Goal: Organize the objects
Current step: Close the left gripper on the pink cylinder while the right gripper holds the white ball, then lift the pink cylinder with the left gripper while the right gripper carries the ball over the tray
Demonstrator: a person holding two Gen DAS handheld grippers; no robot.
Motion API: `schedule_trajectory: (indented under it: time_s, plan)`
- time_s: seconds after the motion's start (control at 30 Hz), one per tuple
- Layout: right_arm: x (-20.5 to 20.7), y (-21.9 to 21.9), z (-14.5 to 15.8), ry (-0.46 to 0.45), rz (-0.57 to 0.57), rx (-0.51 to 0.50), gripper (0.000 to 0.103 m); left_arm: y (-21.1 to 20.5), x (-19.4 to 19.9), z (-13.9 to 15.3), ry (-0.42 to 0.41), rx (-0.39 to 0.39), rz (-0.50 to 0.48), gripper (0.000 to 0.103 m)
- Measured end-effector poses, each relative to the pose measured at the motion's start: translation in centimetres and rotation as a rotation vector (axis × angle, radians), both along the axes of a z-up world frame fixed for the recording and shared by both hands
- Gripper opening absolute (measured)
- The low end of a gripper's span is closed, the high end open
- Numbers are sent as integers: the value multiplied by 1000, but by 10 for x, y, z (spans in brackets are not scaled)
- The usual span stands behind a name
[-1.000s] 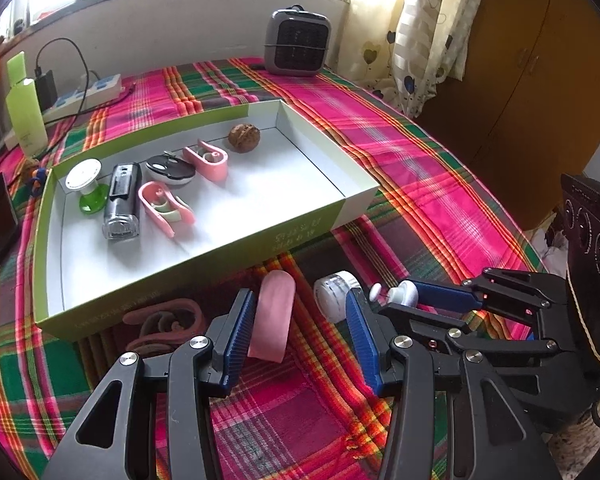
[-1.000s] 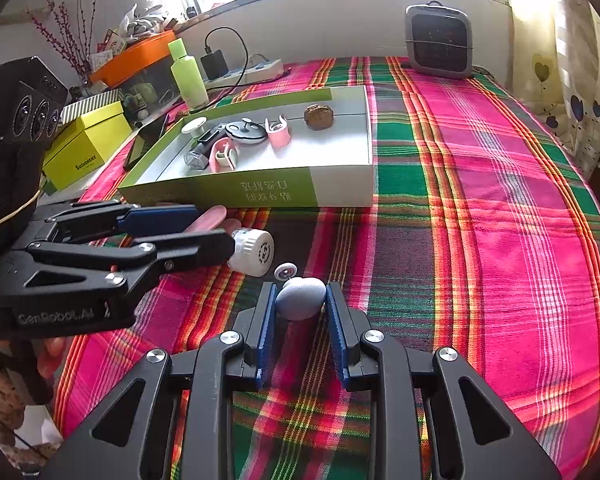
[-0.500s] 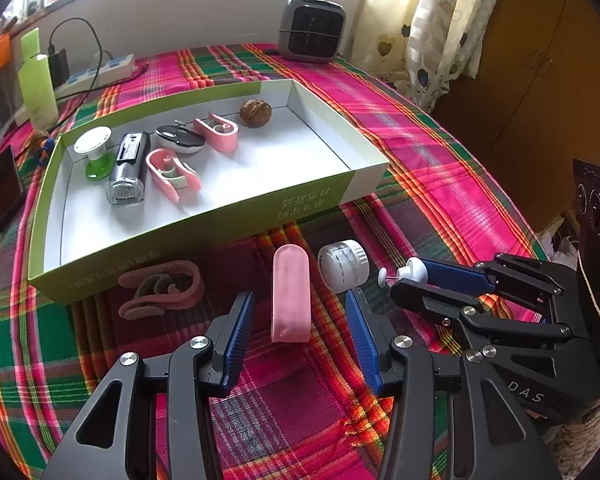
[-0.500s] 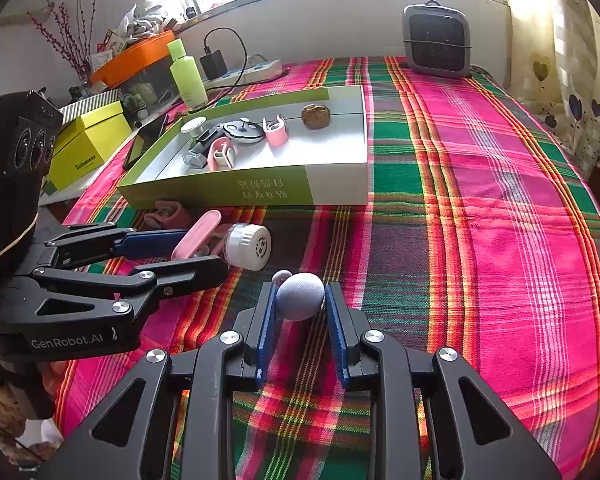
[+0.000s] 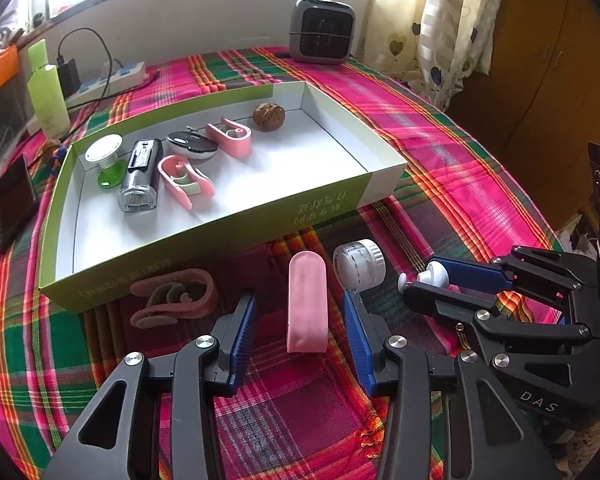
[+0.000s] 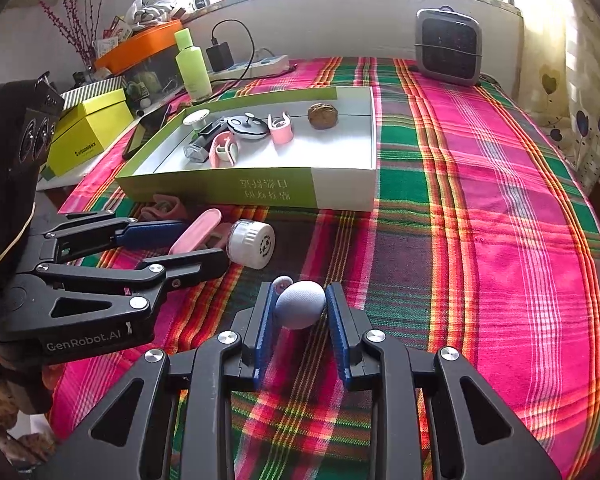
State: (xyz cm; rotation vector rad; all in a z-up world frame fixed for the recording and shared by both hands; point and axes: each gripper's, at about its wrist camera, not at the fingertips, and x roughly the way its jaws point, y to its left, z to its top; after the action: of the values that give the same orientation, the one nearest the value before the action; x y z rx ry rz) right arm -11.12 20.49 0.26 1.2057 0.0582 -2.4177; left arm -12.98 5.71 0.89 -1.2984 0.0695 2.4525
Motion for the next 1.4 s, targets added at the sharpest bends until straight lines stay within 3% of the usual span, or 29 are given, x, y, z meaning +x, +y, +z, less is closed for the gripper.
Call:
schedule_trajectory:
  time_s: [0.1,0.23,0.63,1.4]
  plan:
    - [0,0,0,2,-3,3,28,0,0,0,10,-7,4,40]
    - [0,1,0,2,-5,-1,28,0,1,-1,31,-39,19,30]
    - [2,-1,-1,16,-6,20,28,-5,1,-2,40,-40,54,17]
    - [4,0,0,16,-33,17,25,-8,4,-1,38,-20,65,16]
